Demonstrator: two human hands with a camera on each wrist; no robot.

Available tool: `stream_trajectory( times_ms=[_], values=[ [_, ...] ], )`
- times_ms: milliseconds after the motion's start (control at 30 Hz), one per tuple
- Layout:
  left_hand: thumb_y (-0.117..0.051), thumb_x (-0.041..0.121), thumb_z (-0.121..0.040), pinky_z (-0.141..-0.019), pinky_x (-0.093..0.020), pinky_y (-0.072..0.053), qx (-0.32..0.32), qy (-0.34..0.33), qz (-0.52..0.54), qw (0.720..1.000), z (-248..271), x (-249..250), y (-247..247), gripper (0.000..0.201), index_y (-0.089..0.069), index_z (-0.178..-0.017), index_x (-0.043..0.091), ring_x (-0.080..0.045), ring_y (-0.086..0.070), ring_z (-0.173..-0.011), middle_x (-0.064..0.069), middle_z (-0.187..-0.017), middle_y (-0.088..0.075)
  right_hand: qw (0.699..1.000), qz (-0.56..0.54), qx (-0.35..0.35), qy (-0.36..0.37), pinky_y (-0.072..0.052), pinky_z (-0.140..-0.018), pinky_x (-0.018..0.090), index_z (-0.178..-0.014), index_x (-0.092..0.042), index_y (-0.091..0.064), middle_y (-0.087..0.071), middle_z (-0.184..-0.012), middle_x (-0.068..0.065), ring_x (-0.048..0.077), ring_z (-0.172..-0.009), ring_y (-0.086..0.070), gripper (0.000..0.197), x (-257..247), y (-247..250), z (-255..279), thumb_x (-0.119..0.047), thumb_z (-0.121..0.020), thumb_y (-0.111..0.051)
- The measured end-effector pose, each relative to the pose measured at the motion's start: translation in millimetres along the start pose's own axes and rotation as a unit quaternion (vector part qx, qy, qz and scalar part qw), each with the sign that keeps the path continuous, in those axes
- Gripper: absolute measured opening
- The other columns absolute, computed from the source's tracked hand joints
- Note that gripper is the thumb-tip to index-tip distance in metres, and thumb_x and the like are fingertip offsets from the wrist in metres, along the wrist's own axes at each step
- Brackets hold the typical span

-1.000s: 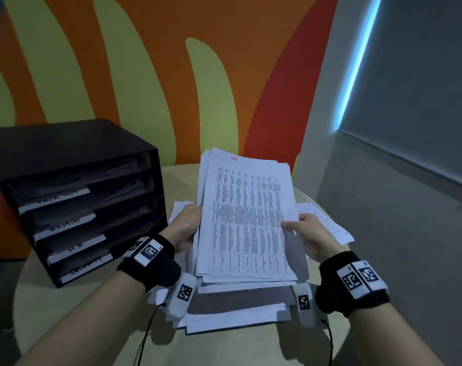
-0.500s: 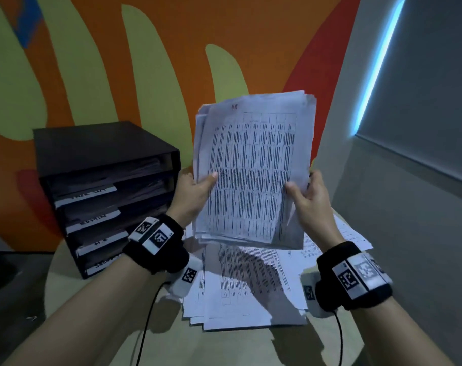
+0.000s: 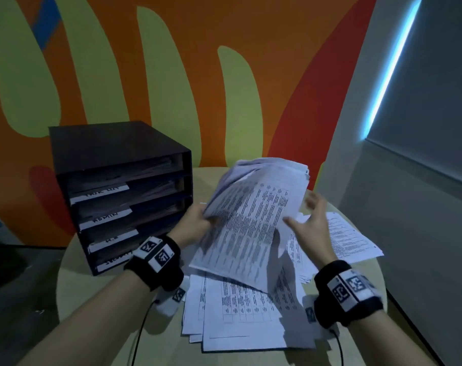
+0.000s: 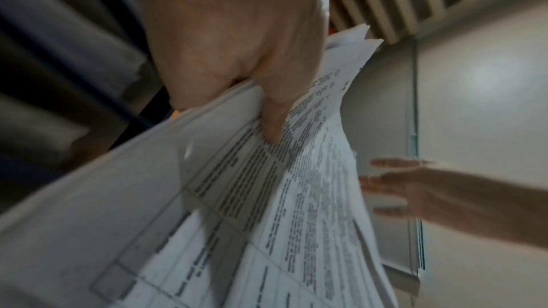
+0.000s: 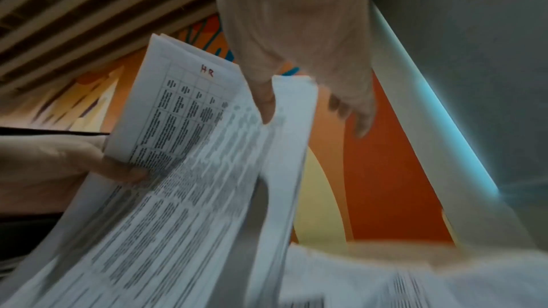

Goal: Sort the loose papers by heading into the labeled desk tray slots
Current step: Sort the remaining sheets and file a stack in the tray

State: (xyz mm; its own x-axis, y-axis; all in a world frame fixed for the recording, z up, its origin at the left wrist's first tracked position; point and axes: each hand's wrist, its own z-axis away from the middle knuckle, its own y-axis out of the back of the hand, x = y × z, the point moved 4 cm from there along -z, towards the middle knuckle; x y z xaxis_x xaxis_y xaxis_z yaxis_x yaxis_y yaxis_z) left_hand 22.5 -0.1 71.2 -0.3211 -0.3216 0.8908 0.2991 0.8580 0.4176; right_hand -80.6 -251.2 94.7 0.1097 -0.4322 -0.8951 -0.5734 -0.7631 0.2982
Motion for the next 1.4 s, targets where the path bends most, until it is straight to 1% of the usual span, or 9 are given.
stream_trajectory(
  times_ms=[100,200,300,400,533,700,867,967,1400],
  values=[
    [-0.053,-0.003,-0.089,-0.055,-0.027,-0.027,0.000,-0.083,-0.114,0.990,-2.7,43.3,12.1,0.045,-0.046,-0.053,0.022,-0.009,-0.037,-0.049,0.009,-0.053,-0.043,0.986,0.061,0.074,0.139,-0.023,-0.116,0.039,-0.151,-0.020,-0.018,-0.026,-0.155,0.001,0.016,-0.142,-0.025,0.094,-42.0,18.6,-11.7,-0.020,-0.078,-0.078],
    [-0.049,-0.007,-0.082,-0.054,-0.030,-0.019,-0.012,-0.167,-0.218,0.961,-1.8,82.8,20.6,0.046,-0.040,-0.051,0.026,-0.009,-0.029,-0.048,0.005,-0.049,-0.039,0.958,0.126,0.061,0.251,-0.023,-0.116,0.049,-0.140,-0.025,-0.040,-0.041,-0.147,-0.003,0.013,-0.143,-0.027,0.080,-73.0,22.8,-19.8,0.007,-0.070,-0.065],
    [-0.055,0.000,-0.085,-0.054,-0.029,-0.025,-0.005,-0.195,-0.281,0.940,-0.7,103.6,28.2,0.024,-0.058,-0.064,0.009,-0.014,-0.033,-0.047,-0.003,-0.052,-0.047,0.965,0.094,-0.045,0.239,-0.047,-0.072,0.024,-0.078,-0.024,-0.067,-0.064,-0.074,-0.024,-0.010,-0.079,-0.055,0.035,-85.6,21.6,-21.2,0.004,-0.064,-0.052],
    [-0.068,0.014,-0.085,-0.054,-0.028,-0.039,0.054,-0.210,-0.244,0.945,7.1,106.9,44.6,0.009,-0.072,-0.077,0.016,-0.004,-0.047,-0.050,0.010,-0.055,-0.056,0.980,-0.021,-0.102,0.169,-0.031,-0.047,0.018,-0.057,-0.025,-0.059,-0.045,-0.046,-0.019,-0.006,-0.046,-0.037,0.040,-76.6,21.7,-14.2,0.006,-0.083,-0.061],
    [-0.079,0.025,-0.080,-0.090,-0.036,-0.053,0.174,-0.141,-0.047,0.973,19.6,69.8,77.7,0.047,-0.063,-0.123,0.016,-0.017,-0.063,-0.106,-0.001,-0.116,-0.067,0.990,-0.101,-0.056,0.080,-0.042,-0.055,0.023,-0.065,-0.018,-0.070,-0.058,-0.056,-0.014,0.004,-0.053,-0.049,0.031,-44.4,30.0,-9.5,0.003,-0.087,-0.064],
    [-0.069,0.001,-0.083,-0.087,-0.040,-0.057,0.098,-0.050,0.236,0.966,32.0,28.8,67.6,0.047,-0.056,-0.127,0.011,-0.023,-0.068,-0.105,-0.007,-0.116,-0.069,0.981,-0.187,-0.052,0.028,-0.053,-0.059,0.020,-0.099,0.001,-0.068,-0.075,-0.077,-0.005,0.009,-0.068,-0.068,0.012,-26.1,22.6,-1.7,0.002,-0.088,-0.063],
    [-0.064,-0.007,-0.086,-0.080,-0.027,-0.057,0.148,-0.114,0.173,0.967,34.0,31.8,62.0,0.026,-0.064,-0.106,0.010,-0.013,-0.070,-0.097,0.005,-0.100,-0.074,0.982,-0.162,-0.082,0.042,-0.051,-0.056,0.013,-0.091,-0.004,-0.066,-0.074,-0.071,-0.012,0.002,-0.065,-0.069,0.009,-35.8,7.7,5.3,-0.003,-0.093,-0.057],
    [-0.063,-0.002,-0.090,-0.087,-0.036,-0.056,0.171,-0.135,0.171,0.961,32.6,29.5,64.1,0.023,-0.064,-0.111,0.008,-0.023,-0.068,-0.105,-0.010,-0.112,-0.070,0.983,-0.151,-0.084,0.064,-0.051,-0.060,0.011,-0.093,-0.012,-0.065,-0.073,-0.077,-0.012,-0.002,-0.071,-0.068,0.011,-37.9,2.6,4.8,-0.006,-0.094,-0.057],
    [-0.064,0.001,-0.090,-0.085,-0.037,-0.057,0.040,0.040,0.155,0.986,46.5,-47.3,34.5,0.029,-0.064,-0.119,0.002,-0.020,-0.070,-0.101,-0.004,-0.110,-0.072,0.983,-0.066,-0.145,-0.090,-0.051,-0.064,0.023,-0.091,-0.013,-0.064,-0.070,-0.099,0.012,0.017,-0.083,-0.068,0.016,31.2,-26.9,28.4,0.001,-0.093,-0.055]
  ],
)
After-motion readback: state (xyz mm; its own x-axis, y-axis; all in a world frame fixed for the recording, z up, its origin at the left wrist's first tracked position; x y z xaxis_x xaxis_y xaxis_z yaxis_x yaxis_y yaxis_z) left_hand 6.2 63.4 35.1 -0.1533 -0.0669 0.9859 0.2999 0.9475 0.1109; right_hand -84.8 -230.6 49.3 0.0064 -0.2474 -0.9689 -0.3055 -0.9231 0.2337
